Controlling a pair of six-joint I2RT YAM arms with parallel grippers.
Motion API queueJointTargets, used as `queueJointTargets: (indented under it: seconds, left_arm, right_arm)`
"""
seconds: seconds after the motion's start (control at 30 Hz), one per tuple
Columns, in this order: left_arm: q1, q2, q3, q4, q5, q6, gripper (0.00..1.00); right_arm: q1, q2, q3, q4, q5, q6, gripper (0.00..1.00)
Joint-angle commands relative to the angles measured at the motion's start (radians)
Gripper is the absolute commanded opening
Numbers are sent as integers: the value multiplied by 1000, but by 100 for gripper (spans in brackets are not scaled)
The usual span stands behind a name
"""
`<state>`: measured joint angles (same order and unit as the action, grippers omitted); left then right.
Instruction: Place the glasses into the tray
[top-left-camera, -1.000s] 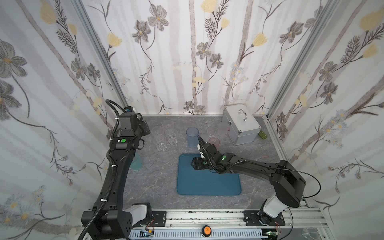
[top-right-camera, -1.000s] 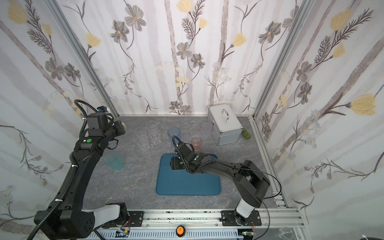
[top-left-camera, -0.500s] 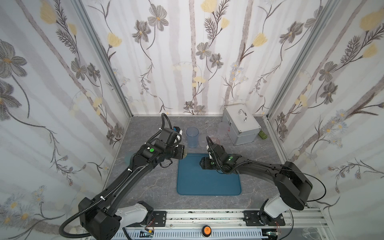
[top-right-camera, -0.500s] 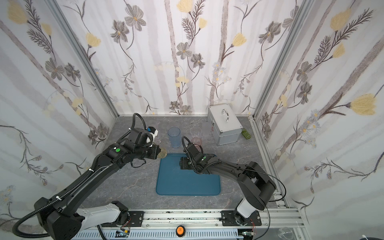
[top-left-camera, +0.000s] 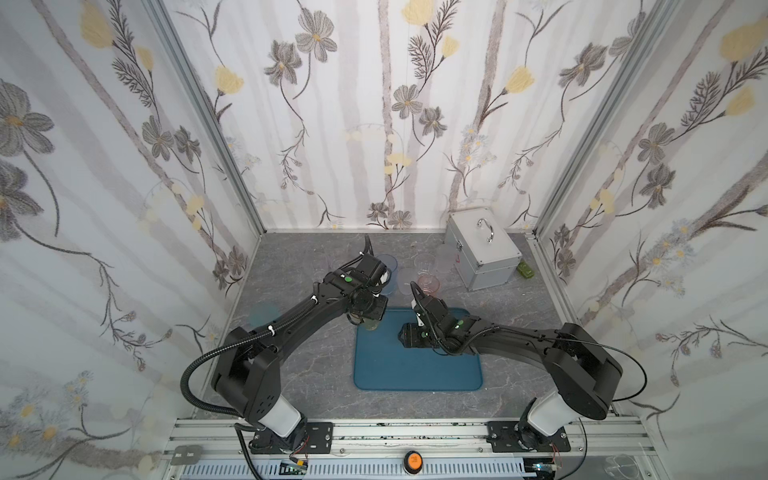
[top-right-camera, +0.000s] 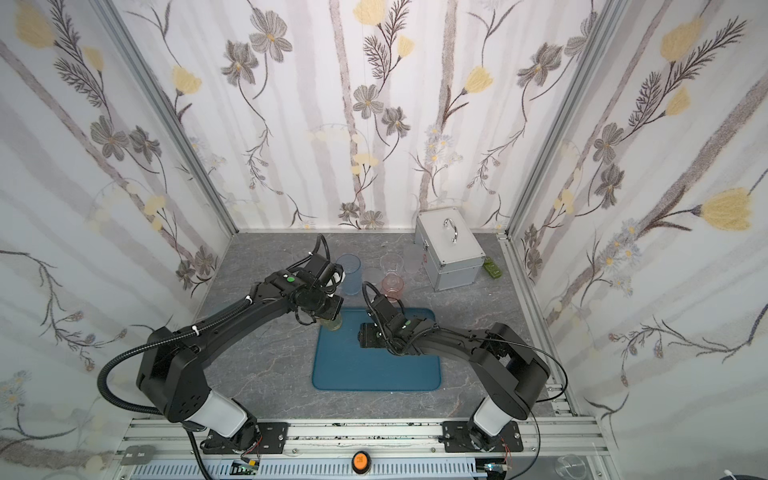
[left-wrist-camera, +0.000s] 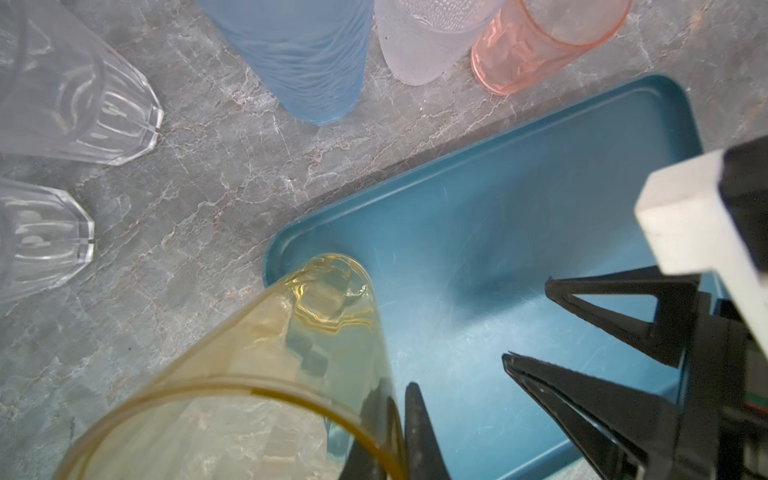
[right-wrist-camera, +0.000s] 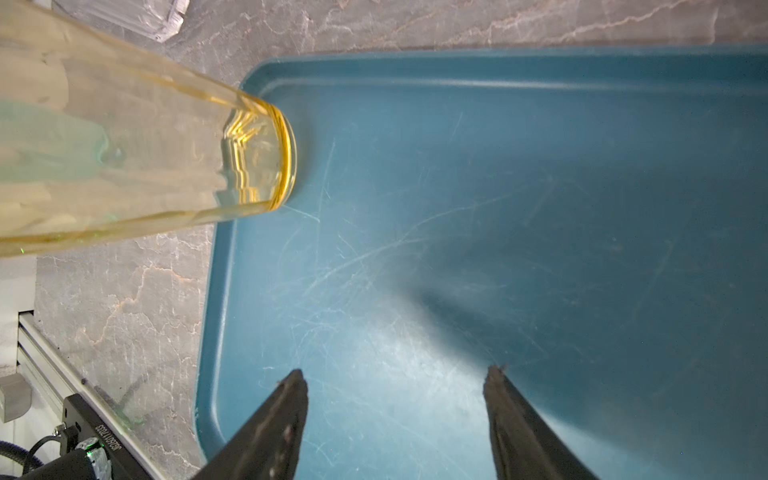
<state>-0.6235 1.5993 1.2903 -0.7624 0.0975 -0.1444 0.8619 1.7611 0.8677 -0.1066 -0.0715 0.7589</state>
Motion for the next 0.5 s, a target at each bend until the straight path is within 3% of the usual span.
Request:
queueJointTargets:
  seconds: [0.0, 0.3, 0.47]
  left_arm:
    - [1, 40, 47, -7, 16, 47, 0]
    - [7, 93, 92, -82, -35, 89, 0]
    - [10, 98, 138, -84, -34, 93, 17]
  right_arm:
    - [3, -8, -13, 63, 6, 25, 68]
    - [0, 10, -1, 58, 13, 8, 68]
    - [1, 24, 15, 58, 4, 4, 68]
